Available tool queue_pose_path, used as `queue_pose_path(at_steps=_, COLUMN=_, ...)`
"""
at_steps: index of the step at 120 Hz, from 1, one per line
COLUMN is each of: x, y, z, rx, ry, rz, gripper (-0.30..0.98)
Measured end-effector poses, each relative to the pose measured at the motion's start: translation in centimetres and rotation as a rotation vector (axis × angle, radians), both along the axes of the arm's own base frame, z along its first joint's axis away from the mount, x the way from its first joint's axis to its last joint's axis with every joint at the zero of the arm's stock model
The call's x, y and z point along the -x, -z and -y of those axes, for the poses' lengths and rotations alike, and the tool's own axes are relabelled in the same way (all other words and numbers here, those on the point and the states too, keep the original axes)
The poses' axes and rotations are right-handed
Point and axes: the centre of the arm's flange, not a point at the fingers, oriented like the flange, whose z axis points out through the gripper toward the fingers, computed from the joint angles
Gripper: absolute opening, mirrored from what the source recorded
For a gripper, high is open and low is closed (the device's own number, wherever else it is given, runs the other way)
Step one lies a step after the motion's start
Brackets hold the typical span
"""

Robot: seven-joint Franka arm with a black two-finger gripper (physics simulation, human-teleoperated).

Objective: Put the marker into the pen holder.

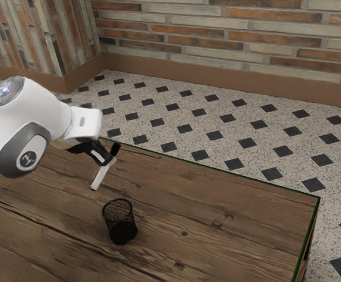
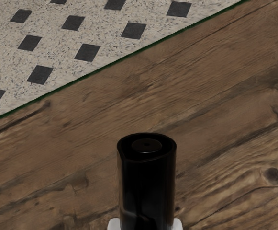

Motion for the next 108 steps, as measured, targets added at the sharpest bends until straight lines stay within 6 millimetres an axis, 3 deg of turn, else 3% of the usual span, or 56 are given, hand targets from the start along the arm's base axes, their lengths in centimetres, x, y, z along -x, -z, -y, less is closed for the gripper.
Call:
queue_pose_path(at_steps=8, x=0.7, y=2.3, z=0.9, rx=0.010, ry=0.008, rz=0.009, gripper=-0.07)
queue_pose_path(at_steps=20, x=0.3, y=4.5, z=1.1, rx=0.028, ry=0.002, rz=0.015, gripper=-0.08)
queue_pose_path(at_steps=52, x=-1.1, y=8.1, z=1.0, rx=0.044, ry=-0.005, rz=0.020, gripper=-0.09)
queue_pose_path(at_steps=93, x=-1.5, y=9.7, z=0.8, rx=0.041, ry=0.001, rz=0.028, gripper=-0.09)
queue_pose_path(at_steps=108, x=-1.5, y=9.9, z=1.0, rx=0.039, ry=0.005, rz=0.025, gripper=0.15)
